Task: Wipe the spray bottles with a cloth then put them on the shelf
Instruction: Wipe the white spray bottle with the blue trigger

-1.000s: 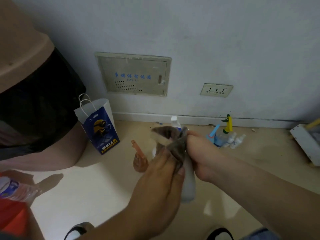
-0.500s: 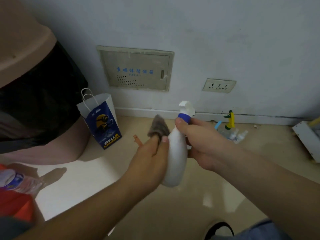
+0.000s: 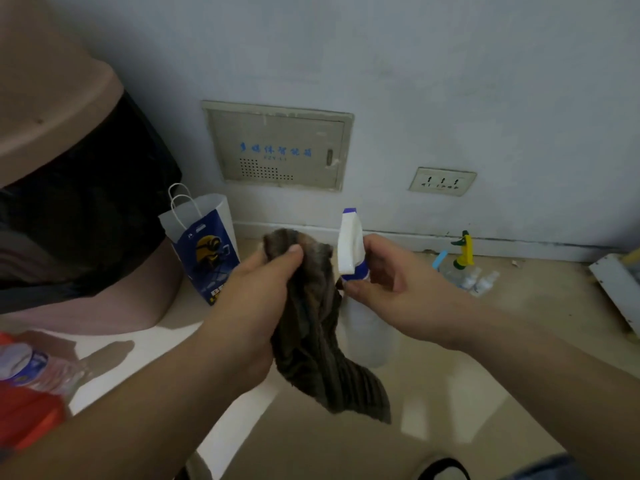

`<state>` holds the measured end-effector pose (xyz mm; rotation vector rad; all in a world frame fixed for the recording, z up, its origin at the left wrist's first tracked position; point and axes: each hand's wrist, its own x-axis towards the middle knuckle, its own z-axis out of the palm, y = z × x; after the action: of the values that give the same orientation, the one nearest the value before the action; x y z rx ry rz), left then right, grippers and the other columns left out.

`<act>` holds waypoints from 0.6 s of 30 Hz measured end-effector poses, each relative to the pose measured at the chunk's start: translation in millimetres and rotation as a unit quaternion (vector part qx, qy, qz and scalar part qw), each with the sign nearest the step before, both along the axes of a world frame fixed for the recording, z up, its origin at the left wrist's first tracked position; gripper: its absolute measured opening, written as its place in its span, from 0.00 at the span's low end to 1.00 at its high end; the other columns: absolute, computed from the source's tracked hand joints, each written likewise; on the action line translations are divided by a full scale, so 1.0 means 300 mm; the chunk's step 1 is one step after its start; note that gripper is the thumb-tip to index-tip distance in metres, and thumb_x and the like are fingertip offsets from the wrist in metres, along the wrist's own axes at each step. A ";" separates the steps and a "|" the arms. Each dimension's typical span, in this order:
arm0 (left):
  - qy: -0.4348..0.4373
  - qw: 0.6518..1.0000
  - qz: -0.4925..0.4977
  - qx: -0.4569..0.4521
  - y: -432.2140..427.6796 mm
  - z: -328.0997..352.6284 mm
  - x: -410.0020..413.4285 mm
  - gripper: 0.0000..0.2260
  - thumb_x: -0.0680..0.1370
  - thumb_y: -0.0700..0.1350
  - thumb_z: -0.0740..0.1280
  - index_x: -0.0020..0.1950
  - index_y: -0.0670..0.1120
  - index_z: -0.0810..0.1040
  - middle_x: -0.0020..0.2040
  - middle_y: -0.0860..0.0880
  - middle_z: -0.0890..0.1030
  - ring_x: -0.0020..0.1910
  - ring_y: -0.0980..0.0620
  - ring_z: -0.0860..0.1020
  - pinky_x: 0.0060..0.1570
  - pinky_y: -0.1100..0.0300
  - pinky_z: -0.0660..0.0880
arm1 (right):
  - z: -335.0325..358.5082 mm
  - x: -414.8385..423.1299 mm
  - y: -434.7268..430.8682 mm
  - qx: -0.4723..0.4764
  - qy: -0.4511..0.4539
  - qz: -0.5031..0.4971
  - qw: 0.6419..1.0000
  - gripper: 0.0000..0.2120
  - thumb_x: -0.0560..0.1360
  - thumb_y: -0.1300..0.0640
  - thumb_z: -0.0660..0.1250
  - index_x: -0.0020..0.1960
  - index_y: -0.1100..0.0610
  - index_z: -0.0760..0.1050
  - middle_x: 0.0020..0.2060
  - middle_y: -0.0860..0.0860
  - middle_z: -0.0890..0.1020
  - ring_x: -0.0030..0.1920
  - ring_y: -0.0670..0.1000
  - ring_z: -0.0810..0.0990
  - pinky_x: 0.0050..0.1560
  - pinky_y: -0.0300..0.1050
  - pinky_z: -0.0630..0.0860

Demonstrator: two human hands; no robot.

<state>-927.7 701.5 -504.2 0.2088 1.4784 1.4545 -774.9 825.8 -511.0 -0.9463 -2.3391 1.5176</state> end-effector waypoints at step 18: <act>0.119 0.992 -0.043 0.022 -0.032 -0.028 0.024 0.06 0.81 0.52 0.68 0.48 0.62 0.82 0.44 0.58 0.86 0.46 0.57 0.85 0.42 0.60 0.80 | -0.031 0.013 -0.006 0.086 -0.005 0.097 0.992 0.11 0.80 0.55 0.72 0.60 0.47 0.77 0.48 0.43 0.80 0.54 0.48 0.80 0.62 0.56 0.78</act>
<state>-920.4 691.8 -512.7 0.4801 1.6078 1.4309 -771.1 824.1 -520.3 -0.7046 -2.5835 1.3479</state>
